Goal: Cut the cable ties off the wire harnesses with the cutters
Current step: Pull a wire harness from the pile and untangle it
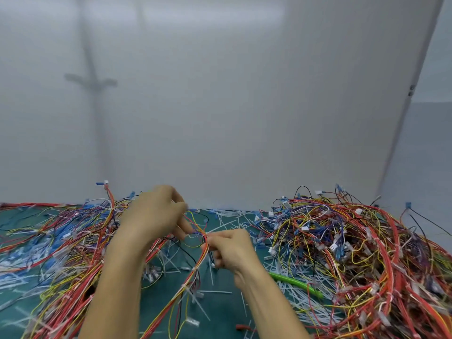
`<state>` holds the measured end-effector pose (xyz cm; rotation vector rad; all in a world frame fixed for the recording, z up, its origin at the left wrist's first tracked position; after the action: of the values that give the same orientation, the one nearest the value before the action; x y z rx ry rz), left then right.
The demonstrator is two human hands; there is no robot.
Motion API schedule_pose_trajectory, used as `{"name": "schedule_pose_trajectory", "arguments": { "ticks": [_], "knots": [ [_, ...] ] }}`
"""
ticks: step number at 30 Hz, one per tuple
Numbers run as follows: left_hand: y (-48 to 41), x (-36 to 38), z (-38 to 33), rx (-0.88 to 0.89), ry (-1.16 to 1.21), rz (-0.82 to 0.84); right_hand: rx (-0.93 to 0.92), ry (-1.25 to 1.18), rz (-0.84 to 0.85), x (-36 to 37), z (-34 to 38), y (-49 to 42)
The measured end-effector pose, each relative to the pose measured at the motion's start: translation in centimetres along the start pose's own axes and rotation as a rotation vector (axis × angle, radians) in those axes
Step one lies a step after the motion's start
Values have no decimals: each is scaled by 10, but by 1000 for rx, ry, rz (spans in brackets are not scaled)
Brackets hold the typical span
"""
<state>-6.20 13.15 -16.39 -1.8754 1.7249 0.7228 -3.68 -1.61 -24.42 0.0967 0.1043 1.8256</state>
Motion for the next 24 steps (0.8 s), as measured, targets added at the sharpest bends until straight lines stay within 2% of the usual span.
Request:
{"name": "schedule_pose_trajectory", "arguments": {
  "ticks": [2,3,4,6,9,11,14,20,24],
  "knots": [
    [2,-17,10,-92,-286,-318,28,-33,4,0,0,1],
    [3,-21,14,-159,-406,-395,44,-35,2,1,0,1],
    [2,-23,20,-223,-489,-398,60,-34,4,1,0,0],
    [0,-21,28,-292,-564,-279,76,-16,23,4,0,-2],
    [-7,-12,35,-293,-600,-93,36,96,39,8,1,-4],
    [-12,-4,36,-297,-633,-46,-39,164,25,10,2,-4],
    [-18,5,38,-297,-631,-89,-146,127,-22,7,2,-4],
    [-22,6,46,-297,-527,-178,-228,61,-154,-4,8,-5],
    [-22,-4,50,-304,-512,-310,-296,-24,-265,-17,17,1]
  ]
}}
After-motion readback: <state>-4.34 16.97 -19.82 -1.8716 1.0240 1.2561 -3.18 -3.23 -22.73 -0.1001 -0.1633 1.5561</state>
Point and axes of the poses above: each hand's wrist, its own y-axis away from the middle knuckle, its own x-axis out of the palm, z = x × y, the point moved 2 cm from there along -y, towards the middle knuckle, and after that the axes turned 9 degrees about z, right-handed, at the moved point
